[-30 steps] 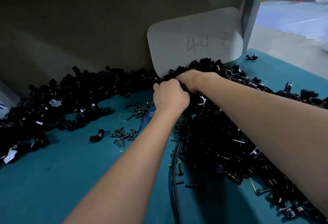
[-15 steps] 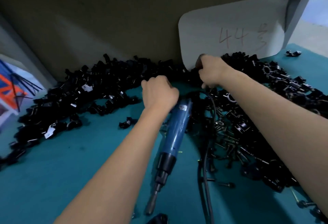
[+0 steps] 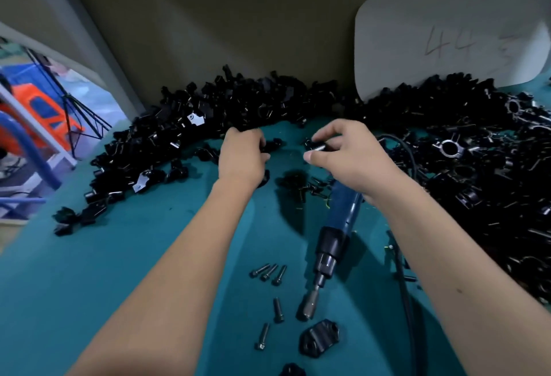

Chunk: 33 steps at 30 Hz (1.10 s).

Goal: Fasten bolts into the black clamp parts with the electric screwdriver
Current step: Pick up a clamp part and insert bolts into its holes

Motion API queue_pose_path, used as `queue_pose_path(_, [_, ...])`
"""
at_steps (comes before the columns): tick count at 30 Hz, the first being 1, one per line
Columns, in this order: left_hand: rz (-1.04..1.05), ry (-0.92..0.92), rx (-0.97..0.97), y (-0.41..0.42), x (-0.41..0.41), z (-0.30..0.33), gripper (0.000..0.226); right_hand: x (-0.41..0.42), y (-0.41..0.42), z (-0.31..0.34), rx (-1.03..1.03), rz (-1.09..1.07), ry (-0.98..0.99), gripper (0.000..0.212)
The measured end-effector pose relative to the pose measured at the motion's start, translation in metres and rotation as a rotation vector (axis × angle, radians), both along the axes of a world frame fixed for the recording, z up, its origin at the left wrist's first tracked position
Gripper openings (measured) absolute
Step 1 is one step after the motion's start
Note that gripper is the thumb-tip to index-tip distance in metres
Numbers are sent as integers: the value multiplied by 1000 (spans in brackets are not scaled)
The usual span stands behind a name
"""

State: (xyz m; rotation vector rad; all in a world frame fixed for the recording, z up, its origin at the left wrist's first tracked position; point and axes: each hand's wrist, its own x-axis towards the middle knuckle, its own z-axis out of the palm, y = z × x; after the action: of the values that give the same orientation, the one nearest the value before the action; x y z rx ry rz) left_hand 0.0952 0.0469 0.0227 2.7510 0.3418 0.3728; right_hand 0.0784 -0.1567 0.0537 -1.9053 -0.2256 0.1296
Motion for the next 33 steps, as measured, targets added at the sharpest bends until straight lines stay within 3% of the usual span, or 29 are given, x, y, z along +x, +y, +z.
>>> queue_pose_path(4, [-2,-180,-116,-12,-15,15,22,-9,-10,-6,221,-14,1,15])
queue_pose_path(6, [-22,-299,-498,-26,-29,21,15,-11,-20,-7,344,-19,-17,20])
queue_pose_path(9, [-130,-241,-1377,-55,-56,24,13,-15,-31,-8,488,-24,-7,20])
queue_pose_path(11, [-171,-227,-1657,-69,-69,19,17,-17,-36,-11,498,-41,-39,13])
queue_pose_path(13, [-220,-228,-1800,-75,-78,11,28,-20,-40,-13,495,-46,-67,14])
queue_pose_path(17, [-297,-144,-2005,-75,-86,2,35,-22,-45,-13,541,23,-70,33])
queue_pose_path(21, [-320,-44,-2134,-70,-88,1,33,-26,-49,-11,565,112,-33,36])
queue_pose_path(28, [-252,-19,-2075,-72,-85,-4,31,-27,-55,-9,644,155,72,30])
queue_pose_path(33, [-269,-16,-2038,-71,-84,-4,32,-28,-55,-9,659,144,31,27])
